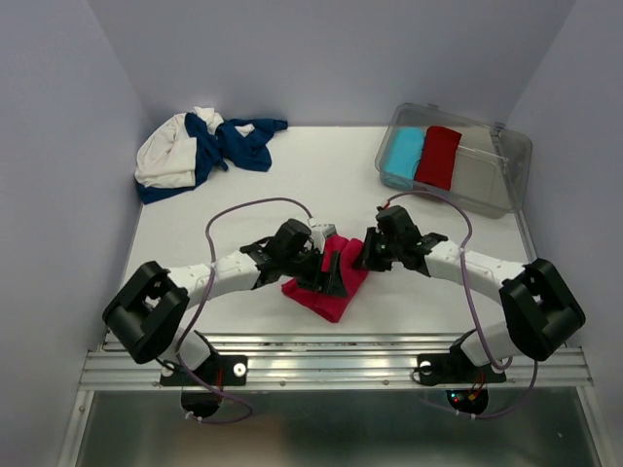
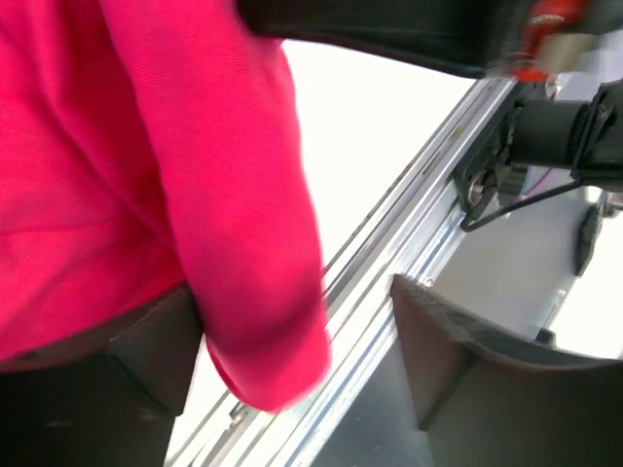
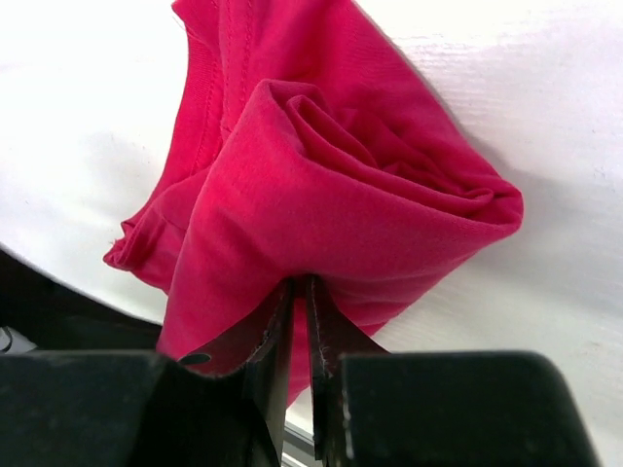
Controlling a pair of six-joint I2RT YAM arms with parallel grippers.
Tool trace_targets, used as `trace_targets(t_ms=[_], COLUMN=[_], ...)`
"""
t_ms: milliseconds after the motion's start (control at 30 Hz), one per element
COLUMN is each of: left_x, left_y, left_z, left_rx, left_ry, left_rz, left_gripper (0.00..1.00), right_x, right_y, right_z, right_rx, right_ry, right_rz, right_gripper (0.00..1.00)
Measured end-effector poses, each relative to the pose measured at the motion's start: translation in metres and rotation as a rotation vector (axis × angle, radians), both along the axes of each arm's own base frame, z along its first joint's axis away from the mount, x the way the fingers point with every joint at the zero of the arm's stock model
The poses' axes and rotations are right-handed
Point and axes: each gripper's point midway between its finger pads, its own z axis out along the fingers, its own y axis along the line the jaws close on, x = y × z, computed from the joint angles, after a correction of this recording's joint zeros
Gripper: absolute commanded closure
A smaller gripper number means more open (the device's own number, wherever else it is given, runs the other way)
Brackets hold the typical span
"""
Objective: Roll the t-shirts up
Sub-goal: Roll the T-shirt to the center of the board.
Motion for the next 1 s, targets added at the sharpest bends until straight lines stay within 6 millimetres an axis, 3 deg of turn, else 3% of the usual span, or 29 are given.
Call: trace_targets(t_ms=[100,233,333,367,433,467,533,700,1000], left_x=[0.007,0.009,0.011,0.012,0.015,0.016,0.018,0.023,0.018], left_y=[0.008,0.021,0.03,0.031,0.032,0.031,0.028,0.021,0.025], left_z=[0.018,0.027,0.03,0.032,0.037,0.038,0.041,0.039,-0.009], left_rx=[0.022,0.062,0.091,0.092,0.085,0.08,0.063,0.045,0.114], left_ry=[-0.067,-0.115,-0.137,-0.143,-0.156,-0.159,-0.161,-0.152,-0.077], left_rz=[0.022,0.051,0.085,0.096,0.113,0.119,0.128,0.138,0.148], left_gripper=[0.11,0.14,0.35,0.51,0.66,0.84,1.0,1.0,1.0], right_x=[0.004,0.007,0.008,0.008,0.008,0.009,0.01,0.012,0.018], right_y=[0.003,0.006,0.012,0.013,0.016,0.017,0.02,0.022,0.016], right_z=[0.001,0.001,-0.001,-0.003,-0.006,-0.007,-0.009,-0.011,0.002], right_rx=[-0.003,-0.004,-0.003,-0.004,-0.007,-0.008,-0.01,-0.013,-0.045], right_ry=[-0.005,-0.007,0.0,0.004,0.011,0.011,0.013,0.013,-0.032], right_rz=[0.009,0.02,0.033,0.037,0.046,0.048,0.053,0.058,0.044], right_gripper=[0.84,0.84,0.84,0.84,0.84,0.84,0.84,0.84,0.82])
